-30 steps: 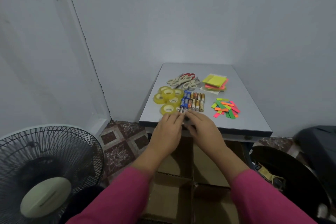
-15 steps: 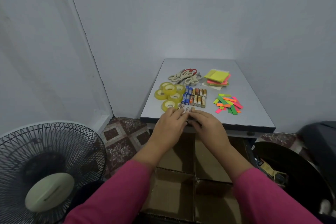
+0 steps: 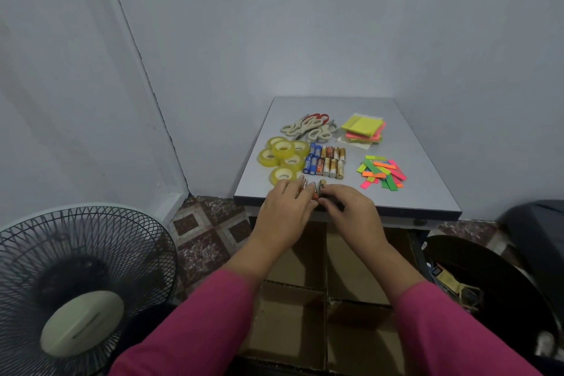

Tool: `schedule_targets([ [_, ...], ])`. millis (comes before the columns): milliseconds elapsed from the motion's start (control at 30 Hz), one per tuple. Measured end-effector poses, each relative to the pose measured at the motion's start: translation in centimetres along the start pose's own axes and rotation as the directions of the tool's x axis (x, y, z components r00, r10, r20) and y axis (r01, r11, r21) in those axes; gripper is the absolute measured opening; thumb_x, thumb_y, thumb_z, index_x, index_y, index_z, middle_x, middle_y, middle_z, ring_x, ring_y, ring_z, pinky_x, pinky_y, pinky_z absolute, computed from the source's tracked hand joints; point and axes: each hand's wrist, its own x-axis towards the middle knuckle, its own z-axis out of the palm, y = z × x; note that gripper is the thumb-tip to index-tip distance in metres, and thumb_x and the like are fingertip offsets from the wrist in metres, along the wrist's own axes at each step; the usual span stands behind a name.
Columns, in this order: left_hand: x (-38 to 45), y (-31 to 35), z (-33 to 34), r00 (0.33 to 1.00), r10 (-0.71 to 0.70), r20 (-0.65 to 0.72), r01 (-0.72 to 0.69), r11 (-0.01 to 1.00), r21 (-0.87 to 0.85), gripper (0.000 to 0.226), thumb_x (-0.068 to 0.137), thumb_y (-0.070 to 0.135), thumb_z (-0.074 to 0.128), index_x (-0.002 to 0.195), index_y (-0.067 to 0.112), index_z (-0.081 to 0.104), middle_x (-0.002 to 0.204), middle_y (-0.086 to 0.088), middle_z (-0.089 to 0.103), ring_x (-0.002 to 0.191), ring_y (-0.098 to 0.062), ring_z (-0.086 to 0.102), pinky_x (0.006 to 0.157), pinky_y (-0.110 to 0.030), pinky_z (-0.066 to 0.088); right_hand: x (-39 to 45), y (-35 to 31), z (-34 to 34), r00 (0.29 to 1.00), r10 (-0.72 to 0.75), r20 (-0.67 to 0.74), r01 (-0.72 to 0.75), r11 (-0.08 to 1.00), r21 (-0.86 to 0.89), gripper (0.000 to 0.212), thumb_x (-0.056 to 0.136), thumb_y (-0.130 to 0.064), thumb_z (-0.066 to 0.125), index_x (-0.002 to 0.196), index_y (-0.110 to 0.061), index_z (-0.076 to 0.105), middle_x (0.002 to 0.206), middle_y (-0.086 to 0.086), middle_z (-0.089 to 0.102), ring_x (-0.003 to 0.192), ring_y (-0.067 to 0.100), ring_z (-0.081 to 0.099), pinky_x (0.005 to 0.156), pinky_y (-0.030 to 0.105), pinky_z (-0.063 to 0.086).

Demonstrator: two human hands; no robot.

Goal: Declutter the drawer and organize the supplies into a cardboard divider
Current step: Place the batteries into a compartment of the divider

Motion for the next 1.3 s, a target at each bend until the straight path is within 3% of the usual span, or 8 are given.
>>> schedule_targets([
  [200, 0.3, 0.5, 0.1, 0.999, 0.035, 0.007, -0.035, 0.999, -0.007, 0.020, 0.087, 0.018, 0.064, 0.105, 0.011, 0.068, 0.099, -0.010, 0.066, 0.086, -0.027, 0.057, 0.065, -0.037, 0.052, -0.1, 0.0, -0.2, 1.000, 0.014, -0.011, -0.014, 1.000, 0.021, 0.023, 0.090, -0.013, 0.063, 0.113, -0.015, 0.068, 0.109, -0.002, 0.068, 0.100, 0.008, 0.061, 0.089, 0.023, 0.050],
  [333, -0.1, 0.5, 0.1, 0.999, 0.037, 0.009, -0.036, 0.999, -0.035, 0.030, 0.078, 0.007, 0.072, 0.108, 0.008, 0.068, 0.106, -0.014, 0.065, 0.088, -0.029, 0.059, 0.064, -0.038, 0.053, -0.1, -0.2, -0.2, 1.000, 0.008, -0.015, -0.008, 1.000, 0.011, 0.023, 0.090, -0.012, 0.063, 0.112, -0.015, 0.068, 0.109, -0.001, 0.068, 0.100, 0.009, 0.061, 0.090, 0.025, 0.050],
  [700, -0.4, 0.0, -0.2, 0.975, 0.214, -0.055, -0.213, 0.977, 0.019, 0.032, 0.087, 0.007, 0.047, 0.111, 0.000, 0.069, 0.105, -0.018, 0.068, 0.083, -0.027, 0.062, 0.067, -0.033, 0.055, -0.2, 0.1, -0.3, 1.000, -0.023, -0.009, 0.023, 1.000, -0.006, 0.026, 0.089, -0.009, 0.065, 0.114, -0.013, 0.070, 0.113, 0.001, 0.069, 0.105, 0.012, 0.062, 0.095, 0.022, 0.045],
  [900, -0.5, -0.3, 0.0, 0.969, 0.228, -0.098, -0.229, 0.973, -0.002, 0.030, 0.084, 0.001, 0.056, 0.112, -0.004, 0.067, 0.103, -0.021, 0.069, 0.085, -0.031, 0.066, 0.070, -0.035, 0.058, -0.3, -0.1, -0.4, 1.000, -0.015, -0.024, 0.016, 0.999, 0.040, 0.028, 0.088, -0.009, 0.066, 0.115, -0.014, 0.070, 0.116, 0.003, 0.069, 0.108, 0.014, 0.062, 0.096, 0.019, 0.041],
  [1067, 0.4, 0.3, -1.2, 0.992, -0.092, -0.090, 0.063, 0.957, -0.284, 0.030, 0.082, 0.002, 0.070, 0.112, 0.002, 0.069, 0.105, -0.013, 0.071, 0.094, -0.023, 0.067, 0.085, -0.028, 0.055, -1.2, -0.1, -0.5, 0.991, -0.012, -0.131, 0.030, 0.990, 0.136, 0.031, 0.084, -0.006, 0.070, 0.115, -0.009, 0.068, 0.112, 0.003, 0.070, 0.106, 0.004, 0.060, 0.095, 0.014, 0.044],
  [1167, 0.7, 1.1, -3.8, 0.883, -0.440, 0.163, 0.434, 0.633, -0.641, 0.026, 0.089, 0.010, 0.065, 0.115, 0.011, 0.069, 0.107, 0.005, 0.068, 0.100, -0.004, 0.061, 0.090, -0.005, 0.043, -3.0, 0.0, -0.5, 0.975, 0.021, -0.220, 0.030, 0.974, 0.225, 0.033, 0.083, -0.007, 0.071, 0.115, -0.009, 0.068, 0.111, -0.004, 0.067, 0.106, 0.000, 0.061, 0.095, 0.015, 0.047],
  [1233, 0.4, 0.8, -5.3, 0.812, -0.416, 0.408, 0.572, 0.434, -0.696, 0.026, 0.088, 0.007, 0.065, 0.113, 0.013, 0.070, 0.101, 0.008, 0.068, 0.094, -0.001, 0.061, 0.087, -0.009, 0.047, -4.9, 0.4, -0.4, 0.962, 0.067, -0.266, 0.007, 0.963, 0.270, 0.033, 0.082, -0.006, 0.070, 0.115, -0.009, 0.067, 0.111, -0.004, 0.067, 0.106, -0.003, 0.061, 0.094, 0.013, 0.047],
  [1300, -0.4, -0.2, -6.5, 0.756, -0.227, 0.614, 0.647, 0.396, -0.651, 0.025, 0.087, 0.004, 0.064, 0.110, 0.012, 0.070, 0.095, 0.005, 0.070, 0.085, -0.004, 0.065, 0.079, -0.013, 0.052, -7.1, 1.1, 0.2, 0.955, 0.148, -0.258, -0.063, 0.949, 0.309, 0.034, 0.081, -0.005, 0.070, 0.114, -0.011, 0.066, 0.109, -0.003, 0.067, 0.104, -0.005, 0.061, 0.092, 0.013, 0.049],
])
